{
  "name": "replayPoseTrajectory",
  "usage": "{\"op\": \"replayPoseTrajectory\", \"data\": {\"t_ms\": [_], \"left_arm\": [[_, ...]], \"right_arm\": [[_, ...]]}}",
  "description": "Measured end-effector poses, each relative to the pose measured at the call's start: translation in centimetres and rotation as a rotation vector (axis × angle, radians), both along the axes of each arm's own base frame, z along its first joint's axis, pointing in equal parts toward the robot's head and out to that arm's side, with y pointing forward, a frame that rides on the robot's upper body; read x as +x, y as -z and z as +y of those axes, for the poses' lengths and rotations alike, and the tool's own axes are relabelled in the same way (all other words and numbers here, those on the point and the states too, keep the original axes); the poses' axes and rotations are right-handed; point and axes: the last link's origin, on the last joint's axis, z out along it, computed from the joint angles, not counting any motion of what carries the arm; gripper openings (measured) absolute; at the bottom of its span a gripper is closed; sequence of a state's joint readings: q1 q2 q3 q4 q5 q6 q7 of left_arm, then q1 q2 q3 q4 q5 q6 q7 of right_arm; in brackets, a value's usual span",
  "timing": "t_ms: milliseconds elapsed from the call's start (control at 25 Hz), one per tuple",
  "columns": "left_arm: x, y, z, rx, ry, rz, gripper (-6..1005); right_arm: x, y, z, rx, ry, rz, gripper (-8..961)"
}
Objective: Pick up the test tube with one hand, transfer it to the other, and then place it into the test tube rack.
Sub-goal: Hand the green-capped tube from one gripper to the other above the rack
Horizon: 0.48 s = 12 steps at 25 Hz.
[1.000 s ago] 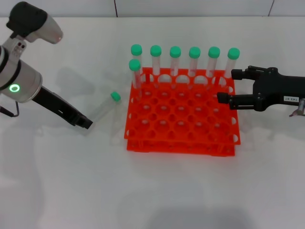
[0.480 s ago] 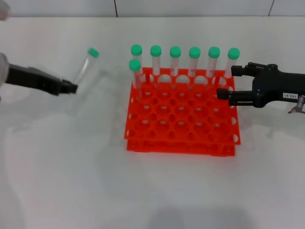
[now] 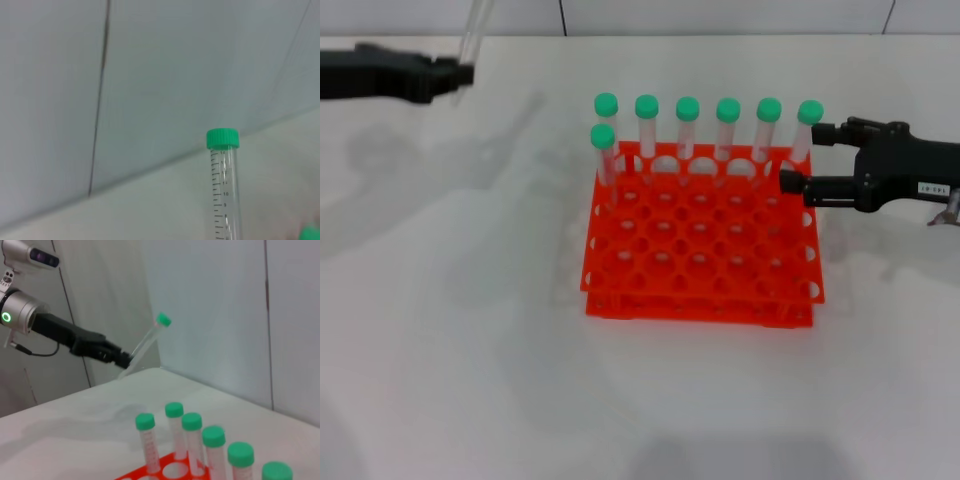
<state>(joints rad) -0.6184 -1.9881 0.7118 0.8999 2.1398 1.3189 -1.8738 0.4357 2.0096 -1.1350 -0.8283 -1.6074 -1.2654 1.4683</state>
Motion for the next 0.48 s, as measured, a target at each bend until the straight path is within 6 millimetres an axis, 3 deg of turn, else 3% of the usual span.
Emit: {"op": "replayPoseTrajectory", "data": {"t_ms": [480], "left_arm": [[3.9,2.4,0.8,0.136,0.282,-0.213,189]], "right_arm": [[-0.4,-0.9,0.2,0.063,-0.054,0.025,843]]}}
